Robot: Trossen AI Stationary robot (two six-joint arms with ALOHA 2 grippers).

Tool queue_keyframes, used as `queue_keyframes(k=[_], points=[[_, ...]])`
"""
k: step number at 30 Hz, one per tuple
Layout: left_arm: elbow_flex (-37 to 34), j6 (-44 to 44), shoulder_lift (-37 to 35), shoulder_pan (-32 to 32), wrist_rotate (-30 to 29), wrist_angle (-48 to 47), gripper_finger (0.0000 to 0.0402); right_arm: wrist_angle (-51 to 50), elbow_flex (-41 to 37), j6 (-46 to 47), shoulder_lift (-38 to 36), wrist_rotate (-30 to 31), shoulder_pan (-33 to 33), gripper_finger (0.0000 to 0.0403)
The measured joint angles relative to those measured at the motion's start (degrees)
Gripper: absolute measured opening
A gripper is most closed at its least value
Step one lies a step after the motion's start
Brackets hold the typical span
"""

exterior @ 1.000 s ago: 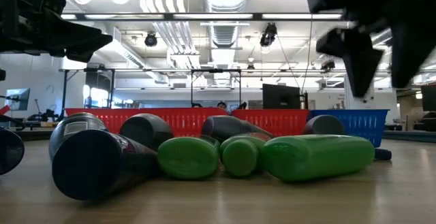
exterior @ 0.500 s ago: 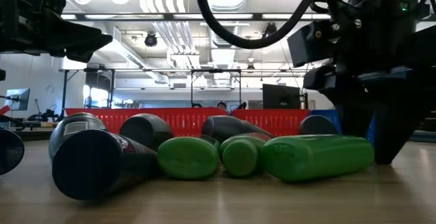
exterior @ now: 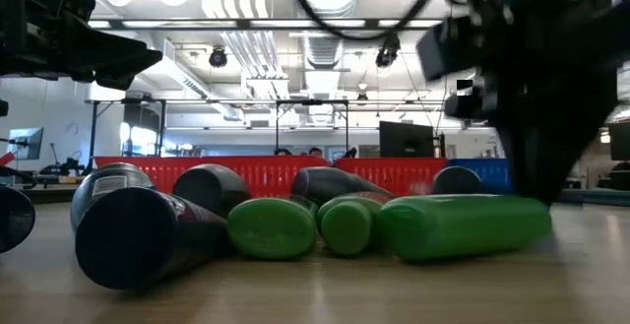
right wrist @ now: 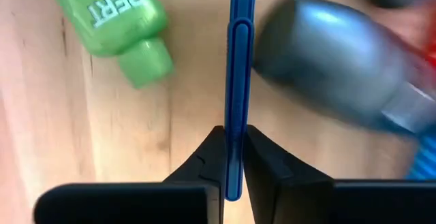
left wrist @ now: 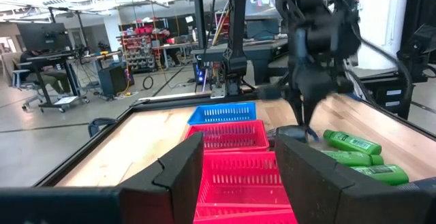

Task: Pick & Place Travel size toiletries
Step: Put the razor into the blue bin, then put the deodorant into the right red bin

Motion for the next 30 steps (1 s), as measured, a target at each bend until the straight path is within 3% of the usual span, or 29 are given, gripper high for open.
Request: queue_keyframes(k=[4,6,10,13,19,30], points=[[0.01,0.0,-0.02,0.01,0.0,0.01,0.0188,-4.23,0.12,12.19,-8.01,3.46,0.12,0.003],[0.0,0.01,-0.01,0.02,0.0,0.01,0.0188,-6.43,-0.41,26.07,-13.03,7.85,-0.37,0.003],[0.01,0.0,0.0,0.0,0.0,0.04,0.0188,-10.93,-6.22,64.37,-21.54,11.43,-4.41,0.0036],[0.01,0.0,-0.02,0.01,0.01,0.05,0.0188,-4.92,-13.15,75.64,-26.89,17.78,-6.22,0.0044],[0.01,0.0,-0.02,0.02,0.02,0.08,0.0188,6.47,-23.46,77.48,-30.05,15.61,-12.88,0.0045],[0.0,0.0,-0.02,0.01,0.02,0.04,0.0188,7.58,-24.93,70.06,-24.55,9.1,-17.33,0.0094]])
